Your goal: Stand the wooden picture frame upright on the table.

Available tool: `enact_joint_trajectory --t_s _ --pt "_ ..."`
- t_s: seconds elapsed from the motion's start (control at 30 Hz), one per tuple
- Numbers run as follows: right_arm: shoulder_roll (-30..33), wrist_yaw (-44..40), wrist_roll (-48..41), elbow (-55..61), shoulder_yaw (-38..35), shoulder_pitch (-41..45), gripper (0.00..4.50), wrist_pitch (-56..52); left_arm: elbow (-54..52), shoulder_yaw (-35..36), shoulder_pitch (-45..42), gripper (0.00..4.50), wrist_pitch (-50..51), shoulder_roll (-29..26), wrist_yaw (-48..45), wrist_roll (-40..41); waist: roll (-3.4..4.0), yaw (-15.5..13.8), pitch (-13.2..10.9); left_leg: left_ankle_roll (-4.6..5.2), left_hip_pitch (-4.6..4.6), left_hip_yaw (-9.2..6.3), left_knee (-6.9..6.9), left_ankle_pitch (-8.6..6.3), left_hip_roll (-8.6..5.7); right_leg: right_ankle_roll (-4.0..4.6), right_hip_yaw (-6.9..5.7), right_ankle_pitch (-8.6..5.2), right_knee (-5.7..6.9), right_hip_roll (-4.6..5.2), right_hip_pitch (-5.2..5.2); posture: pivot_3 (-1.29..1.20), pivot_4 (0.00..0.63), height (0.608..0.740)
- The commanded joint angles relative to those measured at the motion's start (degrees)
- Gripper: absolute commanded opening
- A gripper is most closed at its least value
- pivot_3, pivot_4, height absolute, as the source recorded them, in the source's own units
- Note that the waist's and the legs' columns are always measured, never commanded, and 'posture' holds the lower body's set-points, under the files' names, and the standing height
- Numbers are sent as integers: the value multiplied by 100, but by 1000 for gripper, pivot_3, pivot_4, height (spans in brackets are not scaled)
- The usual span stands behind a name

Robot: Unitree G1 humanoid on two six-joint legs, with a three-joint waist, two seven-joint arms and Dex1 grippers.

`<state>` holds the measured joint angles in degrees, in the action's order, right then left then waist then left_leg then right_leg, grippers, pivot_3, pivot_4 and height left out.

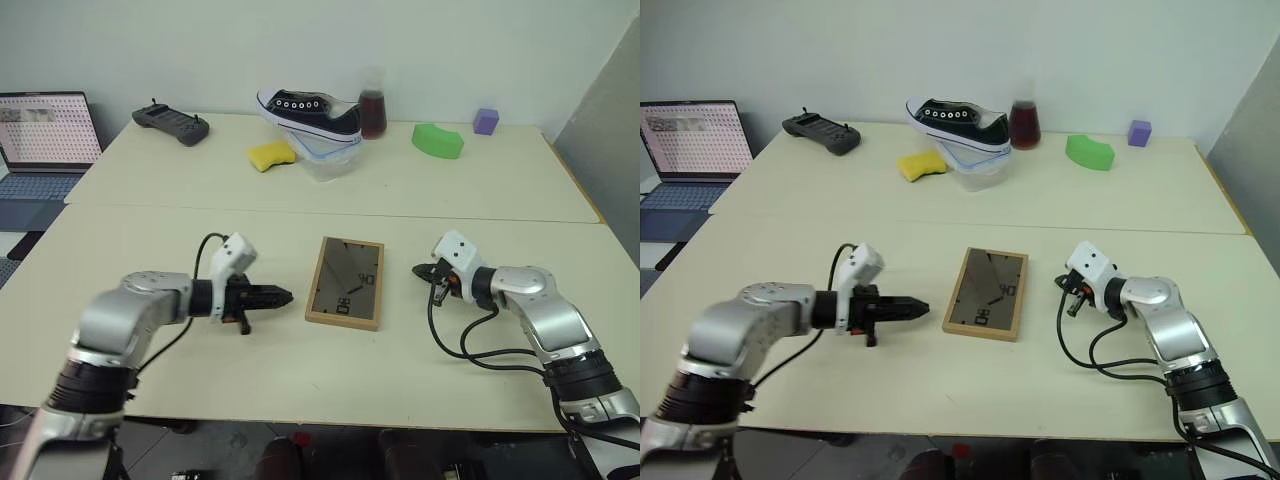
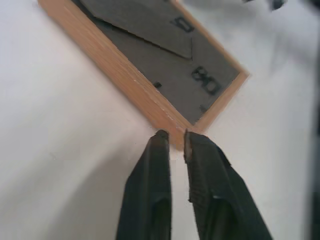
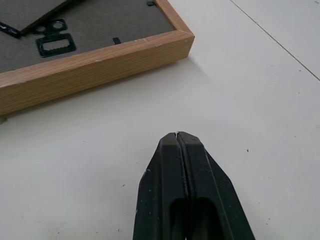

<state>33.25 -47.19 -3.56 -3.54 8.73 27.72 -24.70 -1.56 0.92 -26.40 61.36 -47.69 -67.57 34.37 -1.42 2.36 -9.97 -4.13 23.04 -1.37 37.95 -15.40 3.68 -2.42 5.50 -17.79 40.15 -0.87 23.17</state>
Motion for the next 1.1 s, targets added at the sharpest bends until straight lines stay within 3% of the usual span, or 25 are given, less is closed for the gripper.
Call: enact_joint_trajectory --t_s 0.03,0.2,0.5,0.63,0.93,0.97,1.1 --pt "-110 -28 -29 7 39 72 0 213 804 67 -492 1499 1246 61 -154 570 -1 -9 0 0 1 -1 0 0 0 0 -2 0 -1 0 -1 0 150 740" --pt "-316 -36 -35 217 232 -46 0 157 1703 -254 -1053 2593 1723 242 -112 536 -2 0 -1 0 2 -4 2 0 -1 0 -5 0 -1 0 -1 0 150 740" --pt "-1124 369 101 -13 594 202 0 196 2732 -1032 -1449 4489 1042 853 -397 74 -1 43 1 -6 -2 -4 4 3 1 5 -3 -2 16 0 3 0 150 740" --pt "-1382 505 155 -188 667 342 0 206 2907 -969 -1440 4489 836 1460 -119 12 11 9 9 -7 -6 -4 6 4 -2 7 -4 -3 21 3 -3 0 150 740" --pt "-1371 596 184 -176 517 263 0 150 2581 -631 -1243 4489 939 1925 187 137 11 -79 12 -5 -6 -4 14 3 -13 5 -5 -3 20 15 -9 0 150 740" --pt "-1351 608 179 -160 498 239 0 144 2535 -552 -1220 4117 972 1935 201 190 11 -79 12 -5 -6 -5 14 3 -12 5 -5 -3 20 14 -9 0 150 740" --pt "-1291 694 158 -166 369 195 0 138 2276 -408 -1130 3374 1021 1835 255 265 11 -47 11 -5 -5 -4 13 3 -12 5 -4 -3 20 14 -8 0 150 740"
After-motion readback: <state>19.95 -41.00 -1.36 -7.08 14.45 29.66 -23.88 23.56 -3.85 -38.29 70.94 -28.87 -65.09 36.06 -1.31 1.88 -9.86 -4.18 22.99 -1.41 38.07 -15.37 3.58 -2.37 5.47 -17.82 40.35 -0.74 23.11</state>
